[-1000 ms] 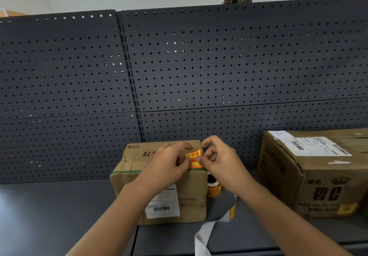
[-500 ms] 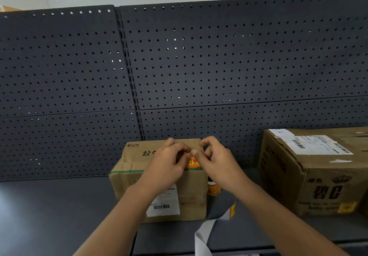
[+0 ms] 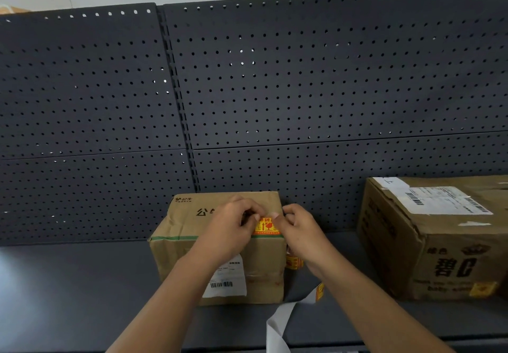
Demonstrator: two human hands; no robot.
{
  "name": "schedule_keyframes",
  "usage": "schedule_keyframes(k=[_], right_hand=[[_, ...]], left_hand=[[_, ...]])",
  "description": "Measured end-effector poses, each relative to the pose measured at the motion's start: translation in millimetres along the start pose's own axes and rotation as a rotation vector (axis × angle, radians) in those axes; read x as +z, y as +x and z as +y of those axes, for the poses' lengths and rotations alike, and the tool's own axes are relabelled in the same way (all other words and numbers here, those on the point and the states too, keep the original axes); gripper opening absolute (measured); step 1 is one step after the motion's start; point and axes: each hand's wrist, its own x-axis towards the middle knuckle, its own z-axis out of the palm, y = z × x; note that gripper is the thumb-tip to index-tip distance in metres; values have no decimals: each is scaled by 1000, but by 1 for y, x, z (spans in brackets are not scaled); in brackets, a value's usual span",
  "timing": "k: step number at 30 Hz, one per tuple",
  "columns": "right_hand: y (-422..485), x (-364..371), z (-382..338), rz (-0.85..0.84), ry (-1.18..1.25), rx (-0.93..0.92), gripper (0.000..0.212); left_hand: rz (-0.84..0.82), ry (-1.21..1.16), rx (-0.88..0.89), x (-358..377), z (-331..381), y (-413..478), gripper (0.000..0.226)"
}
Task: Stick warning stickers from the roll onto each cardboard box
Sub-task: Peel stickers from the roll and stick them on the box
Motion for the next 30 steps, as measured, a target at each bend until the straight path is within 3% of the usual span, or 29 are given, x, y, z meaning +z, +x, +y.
schedule_keyframes(k=[5, 8, 10, 13, 15, 21, 30], right_hand=[[6, 2, -13, 12, -25, 31, 11], [4, 7, -14, 52, -158, 5, 18], [-1, 10, -14, 65, -189, -15, 27], [-3, 10, -13, 67, -157, -36, 32], [-2, 11, -11, 58, -159, -45, 30], [1, 12, -8, 46, -144, -22, 25], [5, 14, -11, 72, -78, -8, 33]], left_hand=[[-16, 62, -40, 4, 2, 4, 19], [85, 112, -89, 12, 4, 5, 17], [79, 145, -113, 16, 5, 2, 28], [56, 518, -160, 24, 7, -4, 51], [-24, 616, -187, 25, 10, -6, 60], [-217, 512, -177, 20, 11, 5, 53], [-220, 436, -66, -3, -5, 7, 53]])
